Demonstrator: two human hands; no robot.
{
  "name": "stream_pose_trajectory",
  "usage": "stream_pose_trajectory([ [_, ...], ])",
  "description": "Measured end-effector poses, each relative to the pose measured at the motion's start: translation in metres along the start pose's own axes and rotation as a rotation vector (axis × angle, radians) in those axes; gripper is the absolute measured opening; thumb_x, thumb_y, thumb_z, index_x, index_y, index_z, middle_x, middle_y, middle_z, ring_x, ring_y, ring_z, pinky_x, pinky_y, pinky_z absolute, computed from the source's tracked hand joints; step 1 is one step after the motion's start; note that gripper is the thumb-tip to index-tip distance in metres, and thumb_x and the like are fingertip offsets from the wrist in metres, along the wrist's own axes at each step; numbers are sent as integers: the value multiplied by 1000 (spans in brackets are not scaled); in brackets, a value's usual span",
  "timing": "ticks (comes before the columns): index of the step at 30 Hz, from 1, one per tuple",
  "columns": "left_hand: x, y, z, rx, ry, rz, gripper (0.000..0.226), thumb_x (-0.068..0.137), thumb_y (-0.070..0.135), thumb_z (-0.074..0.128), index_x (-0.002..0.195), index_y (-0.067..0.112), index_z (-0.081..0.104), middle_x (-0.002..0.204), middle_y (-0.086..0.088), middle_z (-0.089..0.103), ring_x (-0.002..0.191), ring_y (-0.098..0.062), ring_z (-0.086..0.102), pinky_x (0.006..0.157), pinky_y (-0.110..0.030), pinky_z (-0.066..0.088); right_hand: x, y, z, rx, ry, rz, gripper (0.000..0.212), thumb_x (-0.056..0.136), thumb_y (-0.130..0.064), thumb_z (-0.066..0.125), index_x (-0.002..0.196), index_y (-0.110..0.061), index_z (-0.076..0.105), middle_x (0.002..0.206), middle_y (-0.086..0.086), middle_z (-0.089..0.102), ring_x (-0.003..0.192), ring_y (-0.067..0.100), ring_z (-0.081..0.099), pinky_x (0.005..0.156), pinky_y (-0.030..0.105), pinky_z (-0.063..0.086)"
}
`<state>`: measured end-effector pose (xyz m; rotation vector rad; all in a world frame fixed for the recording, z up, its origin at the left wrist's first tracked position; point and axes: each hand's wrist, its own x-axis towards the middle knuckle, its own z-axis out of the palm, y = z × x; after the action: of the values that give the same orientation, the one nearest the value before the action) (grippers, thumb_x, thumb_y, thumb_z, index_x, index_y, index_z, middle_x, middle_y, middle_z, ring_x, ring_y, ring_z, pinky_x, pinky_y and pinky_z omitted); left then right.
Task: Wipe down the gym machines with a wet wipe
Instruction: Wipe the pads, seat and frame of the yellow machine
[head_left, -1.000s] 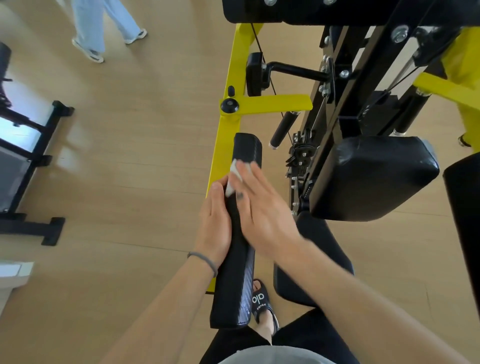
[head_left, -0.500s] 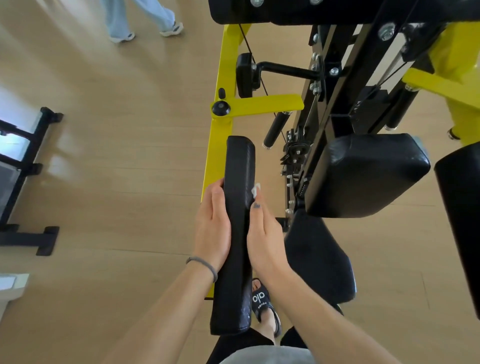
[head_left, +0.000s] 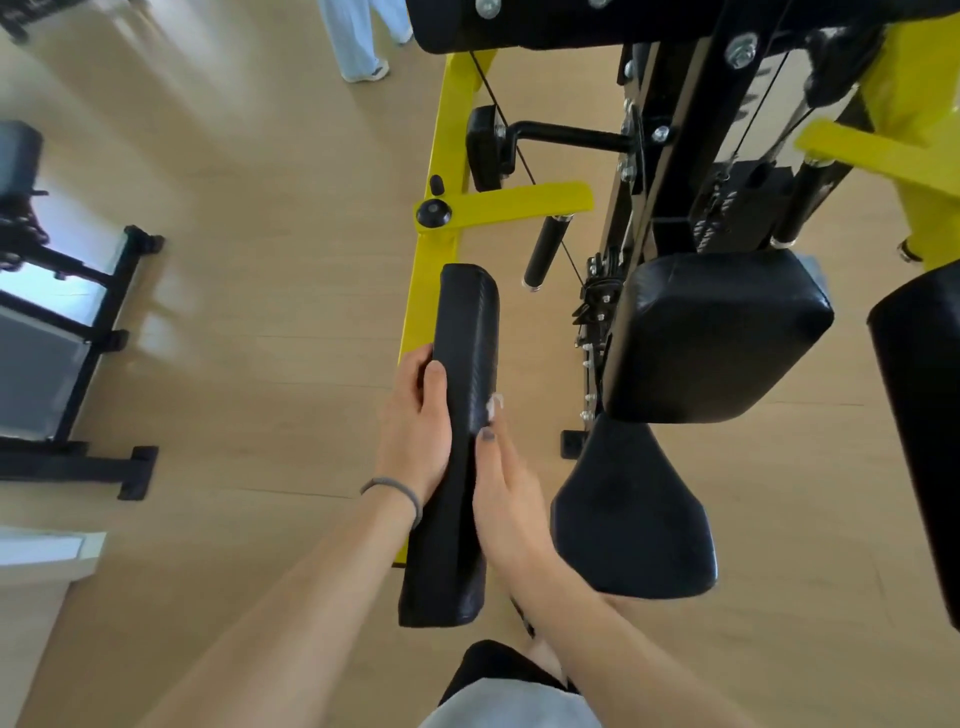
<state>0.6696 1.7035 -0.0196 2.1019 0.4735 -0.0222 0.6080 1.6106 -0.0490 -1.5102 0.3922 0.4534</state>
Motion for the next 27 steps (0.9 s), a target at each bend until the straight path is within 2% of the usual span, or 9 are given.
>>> stream_pose_trajectory([
  [4,-2,2,1,42,13,19,31,107,31,37,132,25,55,116,19,58,98,8,54,77,4,33,-62,39,-1,68,-74,63,48,106,-52,30,151,-60,13,161,-31,22,150,-3,21,124,27,22],
  [6,-2,2,1,62,32,24,31,107,30,38,130,23,57,118,16,60,105,1,54,77,5,33,-34,25,-6,125,-116,110,48,101,-63,29,149,-63,22,161,-27,28,150,2,24,125,34,22],
  [9,0,1,2,89,54,27,30,106,32,39,127,25,59,116,16,62,102,1,54,74,4,33,31,-9,-12,115,-38,123,59,103,-64,23,155,-40,37,157,-14,42,147,12,36,123,39,28],
  [11,-1,1,3,106,63,22,29,106,32,39,126,25,59,112,16,61,93,6,52,71,5,33,38,-12,-8,124,-41,71,58,105,-59,22,159,-37,30,162,-14,34,151,11,29,125,38,23],
  [13,-2,3,2,109,69,30,29,106,31,39,126,24,59,110,17,61,87,9,53,71,6,33,0,11,-3,136,-91,34,56,104,-59,25,158,-50,17,164,-24,23,153,4,21,126,35,20],
  [16,-2,3,3,109,66,30,32,107,33,38,129,24,58,115,16,62,94,13,55,74,5,34,-68,51,-1,191,-74,50,53,105,-54,31,156,-55,16,161,-34,20,151,-5,15,126,30,15],
  [21,0,1,2,123,77,30,34,106,34,38,132,24,57,121,15,62,106,0,55,77,2,34,13,22,-5,191,-109,224,66,96,-77,24,145,-41,50,141,-13,58,134,13,50,118,40,35],
  [24,1,0,2,125,83,37,33,106,34,40,132,24,58,116,19,60,99,7,51,78,5,33,81,-11,-7,166,-20,224,65,100,-68,22,147,-33,49,143,-2,57,135,22,50,115,40,36],
  [27,1,-1,1,104,76,37,34,106,35,40,132,25,58,119,18,63,103,4,56,93,-12,42,58,-1,-1,142,-8,180,63,95,-72,23,142,-42,52,138,-8,61,130,18,55,114,45,41],
])
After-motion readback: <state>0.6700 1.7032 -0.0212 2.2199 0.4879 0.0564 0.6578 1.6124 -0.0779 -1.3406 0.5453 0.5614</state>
